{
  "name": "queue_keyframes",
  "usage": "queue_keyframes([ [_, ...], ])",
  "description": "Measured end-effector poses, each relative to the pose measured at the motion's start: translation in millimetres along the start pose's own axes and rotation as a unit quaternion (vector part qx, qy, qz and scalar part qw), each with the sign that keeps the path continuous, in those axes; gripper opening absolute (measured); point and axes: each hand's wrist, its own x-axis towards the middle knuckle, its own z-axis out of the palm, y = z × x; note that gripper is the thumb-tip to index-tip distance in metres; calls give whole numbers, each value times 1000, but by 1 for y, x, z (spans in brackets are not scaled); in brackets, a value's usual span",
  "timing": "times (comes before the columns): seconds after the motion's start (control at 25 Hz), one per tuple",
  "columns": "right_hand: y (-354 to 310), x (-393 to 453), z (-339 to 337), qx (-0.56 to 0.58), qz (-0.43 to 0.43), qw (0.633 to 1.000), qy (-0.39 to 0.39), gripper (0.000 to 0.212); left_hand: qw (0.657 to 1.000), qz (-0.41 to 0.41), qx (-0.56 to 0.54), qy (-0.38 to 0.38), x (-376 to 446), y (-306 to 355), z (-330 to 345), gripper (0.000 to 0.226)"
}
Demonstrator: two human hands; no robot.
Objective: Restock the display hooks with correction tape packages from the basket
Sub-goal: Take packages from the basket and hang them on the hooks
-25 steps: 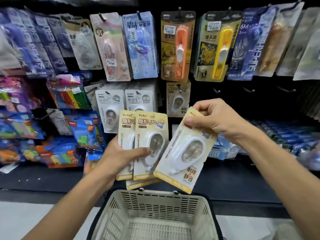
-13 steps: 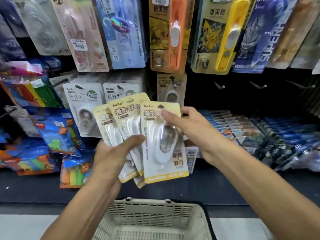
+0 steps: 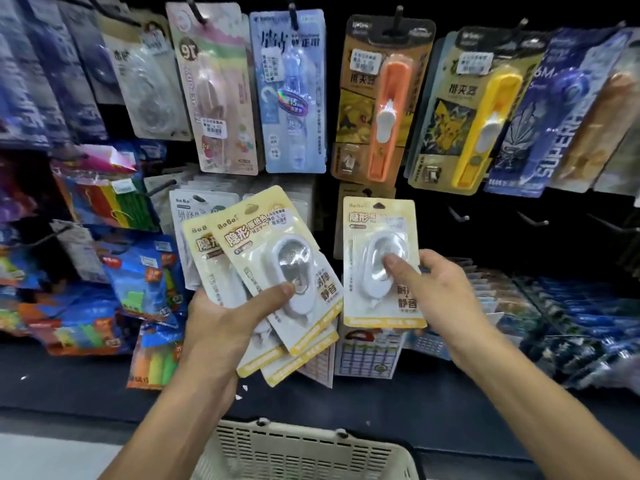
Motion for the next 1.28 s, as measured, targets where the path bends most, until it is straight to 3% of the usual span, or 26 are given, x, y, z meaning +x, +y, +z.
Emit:
queue_keyframes([
  [0.2, 3, 4, 10, -44, 25, 995, 86, 23, 1000, 7, -4, -17, -5, 2, -3, 52],
  [0.36, 8, 0, 29, 34, 136, 989, 55, 54, 999, 6, 3, -34, -7, -2, -1, 45],
  [0.44, 9, -9, 35, 20, 83, 996, -14, 51, 999, 4, 5, -53, -6, -3, -2, 47],
  [0.52, 7, -19, 40, 61, 32, 984, -167, 43, 995, -3, 12, -97, -6, -3, -2, 54],
  [0.6, 2, -25, 41, 80, 13, 971, -224, 40, 992, -15, 6, -127, -6, -2, -3, 60],
  [0.72, -7, -21, 32, 154, 41, 981, -111, 32, 995, -29, -28, -86, -3, -2, -6, 63],
  [0.92, 5, -23, 12, 13, 22, 998, 53, 6, 998, -30, -36, -52, -2, -1, -8, 58],
  [1.12, 4, -24, 19, 21, 14, 993, 115, 20, 998, -26, -32, -56, -5, -1, -4, 48],
  [1.28, 6, -25, 28, 74, 96, 991, 60, 59, 997, -28, -4, -72, -9, -2, 3, 58],
])
